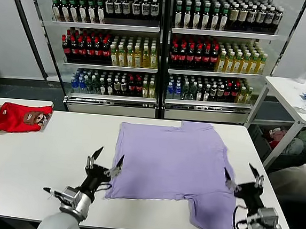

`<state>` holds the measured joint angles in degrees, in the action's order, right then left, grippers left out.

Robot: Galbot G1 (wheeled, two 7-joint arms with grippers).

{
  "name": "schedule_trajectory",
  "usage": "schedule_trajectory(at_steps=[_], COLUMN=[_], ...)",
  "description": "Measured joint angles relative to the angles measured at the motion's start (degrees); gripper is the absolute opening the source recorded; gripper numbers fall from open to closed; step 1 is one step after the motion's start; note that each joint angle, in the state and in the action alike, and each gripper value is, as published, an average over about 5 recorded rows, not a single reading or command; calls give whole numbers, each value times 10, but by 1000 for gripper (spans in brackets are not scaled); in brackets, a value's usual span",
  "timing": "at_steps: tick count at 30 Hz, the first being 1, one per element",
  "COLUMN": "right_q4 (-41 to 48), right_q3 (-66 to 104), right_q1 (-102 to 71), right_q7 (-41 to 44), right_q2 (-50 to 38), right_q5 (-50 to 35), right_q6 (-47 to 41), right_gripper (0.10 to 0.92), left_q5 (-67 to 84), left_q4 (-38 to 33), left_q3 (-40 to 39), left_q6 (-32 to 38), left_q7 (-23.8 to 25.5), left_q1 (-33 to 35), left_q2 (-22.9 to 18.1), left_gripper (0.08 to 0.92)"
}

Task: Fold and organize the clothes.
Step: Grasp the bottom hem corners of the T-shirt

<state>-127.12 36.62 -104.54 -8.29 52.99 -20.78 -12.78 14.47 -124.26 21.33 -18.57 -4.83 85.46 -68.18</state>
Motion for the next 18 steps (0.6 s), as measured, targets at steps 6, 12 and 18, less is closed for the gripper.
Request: schedule_trajectory(at_steps=[6,12,18], right_q4=[-3,1,8], right_q3=[3,3,-3], right_q1=[-38,-61,-69], right_q7=[-10,-15,-18], right_q2=[-1,-2,0], right_q5=[-24,-43,-54], right_q6=[-2,-2,-3], right_gripper=[823,823,823], left_q5=[21,37,52], left_q4=[-28,-42,-37], left_q3=[-6,-10,-6], left_q6=[-53,-92,-113], left_q7=[-30,-53,-62], left_q1=[40,66,69], left_q2=[7,10,9], left_gripper=[823,823,823])
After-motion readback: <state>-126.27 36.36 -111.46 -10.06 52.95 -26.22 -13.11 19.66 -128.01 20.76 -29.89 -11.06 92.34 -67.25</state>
